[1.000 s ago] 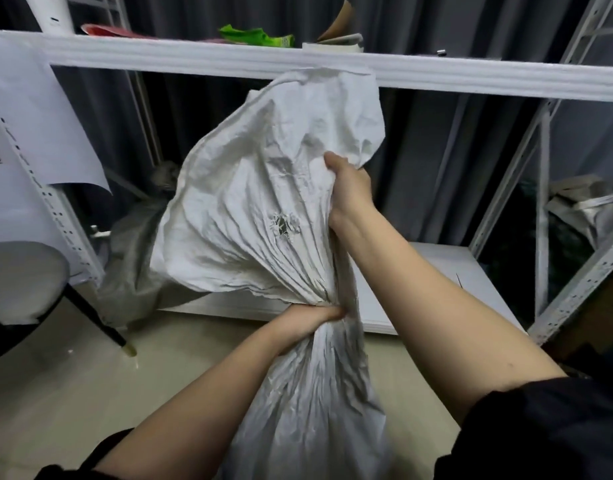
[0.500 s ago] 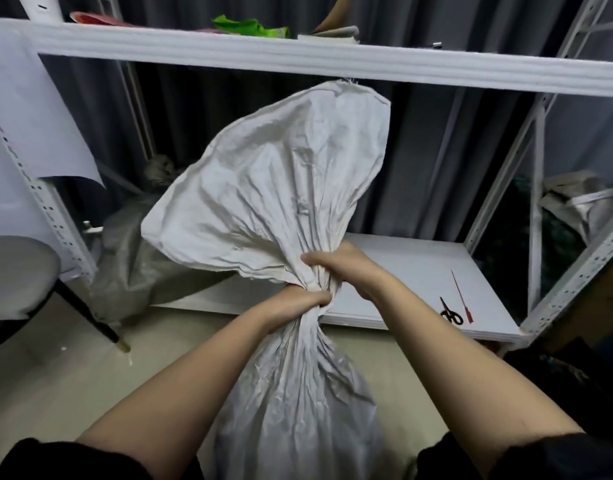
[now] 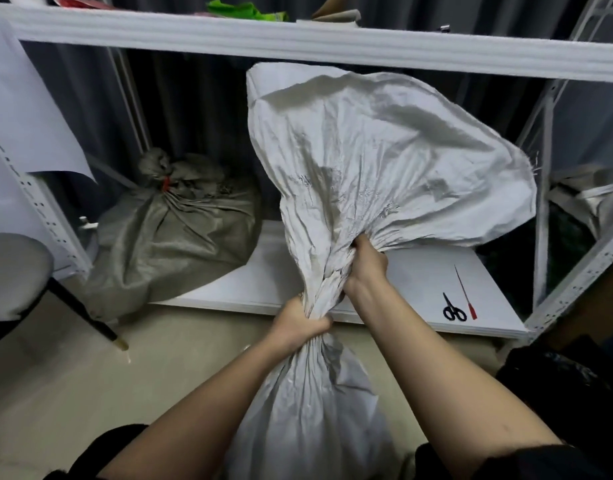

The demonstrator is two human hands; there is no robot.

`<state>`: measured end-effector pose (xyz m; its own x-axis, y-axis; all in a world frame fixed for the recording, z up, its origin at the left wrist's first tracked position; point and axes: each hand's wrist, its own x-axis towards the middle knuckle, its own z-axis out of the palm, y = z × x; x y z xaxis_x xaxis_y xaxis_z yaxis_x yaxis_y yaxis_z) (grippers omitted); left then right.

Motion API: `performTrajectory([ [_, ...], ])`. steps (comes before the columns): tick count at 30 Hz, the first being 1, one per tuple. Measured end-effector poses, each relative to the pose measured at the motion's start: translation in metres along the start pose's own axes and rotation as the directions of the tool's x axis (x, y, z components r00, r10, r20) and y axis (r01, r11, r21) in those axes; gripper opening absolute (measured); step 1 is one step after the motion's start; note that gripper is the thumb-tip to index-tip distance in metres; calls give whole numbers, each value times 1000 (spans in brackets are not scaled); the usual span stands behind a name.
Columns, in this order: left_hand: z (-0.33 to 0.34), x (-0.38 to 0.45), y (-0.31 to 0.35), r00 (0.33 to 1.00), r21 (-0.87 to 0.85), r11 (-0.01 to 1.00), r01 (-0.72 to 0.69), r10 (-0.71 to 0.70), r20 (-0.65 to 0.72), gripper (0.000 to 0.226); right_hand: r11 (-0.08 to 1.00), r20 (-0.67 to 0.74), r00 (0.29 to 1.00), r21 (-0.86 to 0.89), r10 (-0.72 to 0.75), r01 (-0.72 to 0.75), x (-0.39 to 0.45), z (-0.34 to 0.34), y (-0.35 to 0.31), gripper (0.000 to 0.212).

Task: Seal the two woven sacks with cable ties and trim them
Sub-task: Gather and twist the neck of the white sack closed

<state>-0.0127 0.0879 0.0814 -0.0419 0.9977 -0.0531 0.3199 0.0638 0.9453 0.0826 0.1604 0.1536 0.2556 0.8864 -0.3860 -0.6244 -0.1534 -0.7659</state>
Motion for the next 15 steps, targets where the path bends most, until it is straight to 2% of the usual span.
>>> performTrajectory([
  [4,-3,-2,-5,999,133,990,-48,50,-12,50,998,-46,997,-21,61,-62,13,-12,3,15],
  [7,-10,4,-8,992,182,979,-96,79,98,38,998,-128,991,-63,-26,18,24,-21,6,21],
  [10,-15,10,-12,973,109,988,-109,84,213,33,983,-149,984,-166,-103,78,33,-31,8,27],
  [11,-16,12,-14,970,78,991,-105,85,226,31,979,-97,992,-192,-85,65,37,-35,7,33],
  [13,-19,17,-18,974,21,997,-79,72,216,19,937,145,989,-350,31,22,39,-41,-4,45],
  [15,-25,23,-20,981,-40,998,-47,53,187,5,792,350,922,-604,167,86,40,-47,-17,54],
])
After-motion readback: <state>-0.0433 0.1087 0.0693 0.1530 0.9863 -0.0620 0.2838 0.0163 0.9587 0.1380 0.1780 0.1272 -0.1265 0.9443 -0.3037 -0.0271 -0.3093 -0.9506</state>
